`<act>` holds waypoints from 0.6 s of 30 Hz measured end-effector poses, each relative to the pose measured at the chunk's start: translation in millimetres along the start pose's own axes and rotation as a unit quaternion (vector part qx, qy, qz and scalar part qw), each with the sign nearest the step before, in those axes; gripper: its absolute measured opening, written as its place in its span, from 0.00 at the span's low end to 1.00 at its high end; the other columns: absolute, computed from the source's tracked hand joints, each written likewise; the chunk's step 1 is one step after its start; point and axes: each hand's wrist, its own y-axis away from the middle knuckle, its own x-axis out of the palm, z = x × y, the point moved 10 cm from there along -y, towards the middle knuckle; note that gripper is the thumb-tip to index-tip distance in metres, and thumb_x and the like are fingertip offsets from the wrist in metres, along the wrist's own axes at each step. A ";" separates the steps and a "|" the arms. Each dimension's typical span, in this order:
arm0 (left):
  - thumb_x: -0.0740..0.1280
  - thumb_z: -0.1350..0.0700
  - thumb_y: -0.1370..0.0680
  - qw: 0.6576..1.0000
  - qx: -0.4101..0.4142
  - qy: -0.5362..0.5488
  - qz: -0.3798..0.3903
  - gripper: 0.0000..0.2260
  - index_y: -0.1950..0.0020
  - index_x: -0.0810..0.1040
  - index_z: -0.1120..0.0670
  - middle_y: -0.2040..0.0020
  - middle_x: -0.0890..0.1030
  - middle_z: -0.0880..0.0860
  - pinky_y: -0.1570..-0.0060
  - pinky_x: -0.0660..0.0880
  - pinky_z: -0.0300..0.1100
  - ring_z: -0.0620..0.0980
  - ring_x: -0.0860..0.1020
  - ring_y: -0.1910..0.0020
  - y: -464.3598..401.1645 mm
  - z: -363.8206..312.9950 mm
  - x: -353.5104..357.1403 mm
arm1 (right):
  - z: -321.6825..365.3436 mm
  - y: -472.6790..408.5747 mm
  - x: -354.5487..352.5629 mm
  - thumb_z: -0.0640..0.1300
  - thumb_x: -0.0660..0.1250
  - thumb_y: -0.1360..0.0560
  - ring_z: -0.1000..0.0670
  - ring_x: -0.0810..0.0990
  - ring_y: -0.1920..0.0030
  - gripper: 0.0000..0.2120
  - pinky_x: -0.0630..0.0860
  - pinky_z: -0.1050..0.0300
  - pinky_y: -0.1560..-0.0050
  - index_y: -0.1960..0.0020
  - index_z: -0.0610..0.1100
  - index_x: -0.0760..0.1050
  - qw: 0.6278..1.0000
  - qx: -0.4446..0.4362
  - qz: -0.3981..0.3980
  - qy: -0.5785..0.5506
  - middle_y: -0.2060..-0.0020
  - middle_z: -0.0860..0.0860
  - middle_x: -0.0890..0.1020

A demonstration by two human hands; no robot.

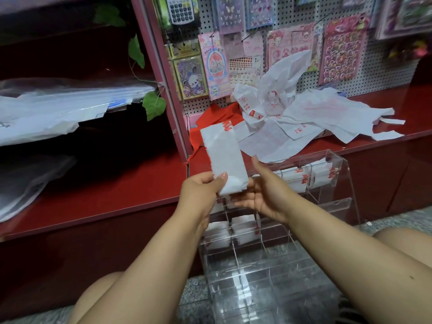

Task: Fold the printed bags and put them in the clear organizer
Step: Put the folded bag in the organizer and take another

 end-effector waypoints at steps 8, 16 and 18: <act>0.72 0.64 0.25 0.997 -0.025 -0.060 0.045 0.03 0.59 0.80 0.60 0.69 0.82 0.50 0.64 0.76 0.35 0.43 0.78 0.69 8.3 19.0 0.9 | 15.7 5.1 -7.3 0.41 0.66 0.23 0.48 0.83 0.60 0.10 0.77 0.59 0.61 0.51 0.34 0.80 0.993 -0.066 -0.033 0.092 0.60 0.44 0.85; 0.78 0.56 0.30 0.994 -0.034 -0.105 0.013 0.22 0.41 0.72 0.57 0.53 0.83 0.57 0.56 0.78 0.41 0.51 0.83 0.55 7.4 20.2 -7.5 | 30.6 7.7 -14.4 0.29 0.68 0.28 0.44 0.84 0.53 0.16 0.82 0.53 0.55 0.42 0.39 0.76 0.981 -0.150 -0.077 0.100 0.52 0.41 0.85; 0.80 0.48 0.35 0.992 -0.070 -0.107 0.025 0.28 0.41 0.74 0.58 0.53 0.84 0.54 0.54 0.81 0.45 0.50 0.84 0.57 5.0 23.8 -10.6 | 36.4 8.7 -13.5 0.28 0.69 0.29 0.42 0.84 0.52 0.22 0.81 0.48 0.51 0.38 0.44 0.74 0.974 -0.173 -0.069 0.127 0.51 0.37 0.84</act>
